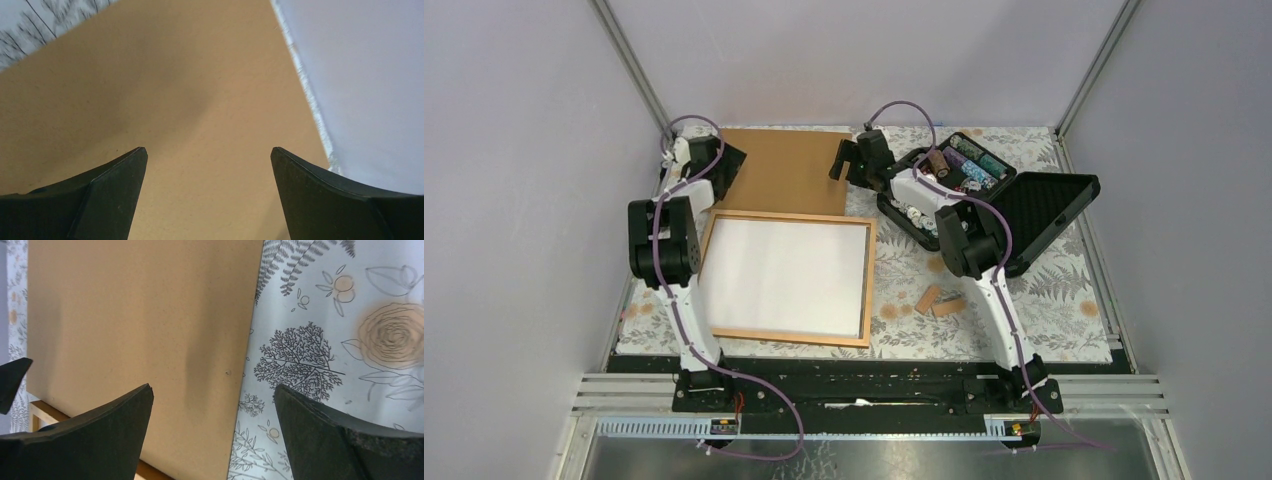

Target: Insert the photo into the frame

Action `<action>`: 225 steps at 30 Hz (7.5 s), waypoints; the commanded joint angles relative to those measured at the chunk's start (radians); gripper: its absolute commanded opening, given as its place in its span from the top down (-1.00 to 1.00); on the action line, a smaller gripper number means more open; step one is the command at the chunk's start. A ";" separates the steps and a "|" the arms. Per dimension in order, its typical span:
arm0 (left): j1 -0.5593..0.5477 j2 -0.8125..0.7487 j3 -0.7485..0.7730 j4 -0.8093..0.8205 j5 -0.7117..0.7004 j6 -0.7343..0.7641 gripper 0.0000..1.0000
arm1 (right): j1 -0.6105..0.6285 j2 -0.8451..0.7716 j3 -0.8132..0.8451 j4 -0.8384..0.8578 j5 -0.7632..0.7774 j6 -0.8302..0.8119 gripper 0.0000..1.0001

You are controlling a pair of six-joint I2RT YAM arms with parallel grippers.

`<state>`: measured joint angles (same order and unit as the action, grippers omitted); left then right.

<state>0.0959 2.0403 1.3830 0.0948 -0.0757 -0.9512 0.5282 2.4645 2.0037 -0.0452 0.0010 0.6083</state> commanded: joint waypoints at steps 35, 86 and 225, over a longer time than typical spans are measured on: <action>-0.041 0.167 -0.062 0.049 0.325 -0.207 -0.97 | 0.070 -0.083 -0.072 0.640 -0.366 0.485 -0.79; 0.147 0.111 0.390 -0.351 -0.159 0.657 -0.98 | 0.043 -0.119 -0.220 0.156 -0.367 0.038 -0.99; 0.019 -0.487 0.018 -0.351 0.481 0.465 -0.97 | 0.161 -0.929 -0.786 0.553 0.187 -0.187 1.00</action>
<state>0.1181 1.6283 1.3788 -0.2771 0.5072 -0.5491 0.6785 1.6920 1.2144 0.5030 0.3336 0.6750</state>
